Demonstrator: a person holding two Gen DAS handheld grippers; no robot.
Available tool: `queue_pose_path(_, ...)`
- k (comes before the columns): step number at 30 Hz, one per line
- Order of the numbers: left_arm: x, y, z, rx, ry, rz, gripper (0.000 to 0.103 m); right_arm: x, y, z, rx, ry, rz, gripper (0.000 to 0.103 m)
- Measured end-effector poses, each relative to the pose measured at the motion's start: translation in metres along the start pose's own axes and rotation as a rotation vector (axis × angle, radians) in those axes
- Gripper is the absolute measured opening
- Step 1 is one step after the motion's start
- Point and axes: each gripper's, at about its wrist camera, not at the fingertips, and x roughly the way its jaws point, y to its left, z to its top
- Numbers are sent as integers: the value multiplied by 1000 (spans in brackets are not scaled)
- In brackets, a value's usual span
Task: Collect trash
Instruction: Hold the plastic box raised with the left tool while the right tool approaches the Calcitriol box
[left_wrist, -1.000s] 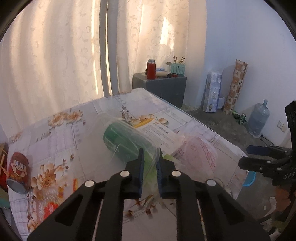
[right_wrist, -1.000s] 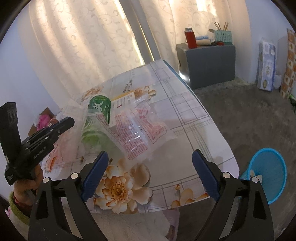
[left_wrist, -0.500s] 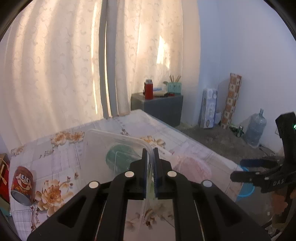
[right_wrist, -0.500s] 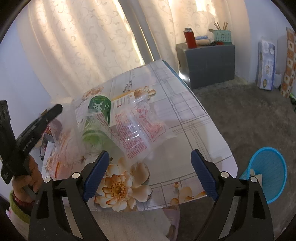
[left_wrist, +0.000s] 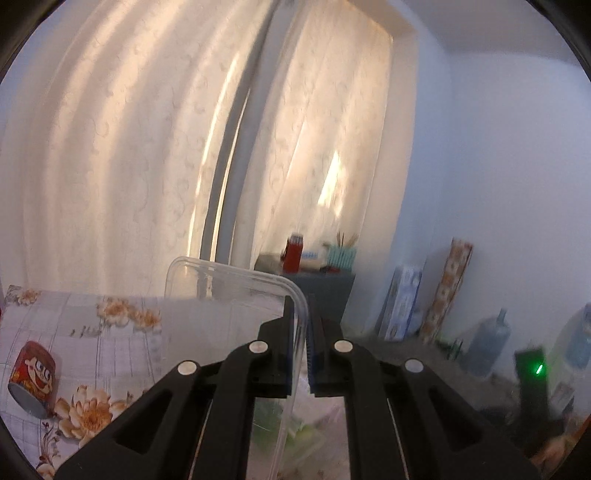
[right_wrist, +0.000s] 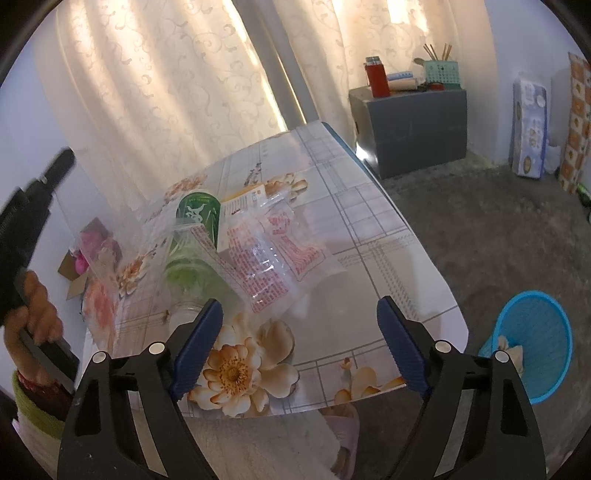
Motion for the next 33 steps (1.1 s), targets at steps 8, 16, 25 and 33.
queue_pose_path(8,-23,2,27,-90,-121,-61,5,-6,-2,1,2,-13,-3,79)
queue_pose_path(16,-53,10,46,-178,-215,-104,5,-9,-4,-1,12,-16,0,78)
queue_pose_path(25,-87,15,44,-172,-207,-16,5,-12,1,8,1,-22,32,75)
queue_pose_path(33,-105,27,20,-168,-132,96,5,2,35,77,-109,-12,164,71)
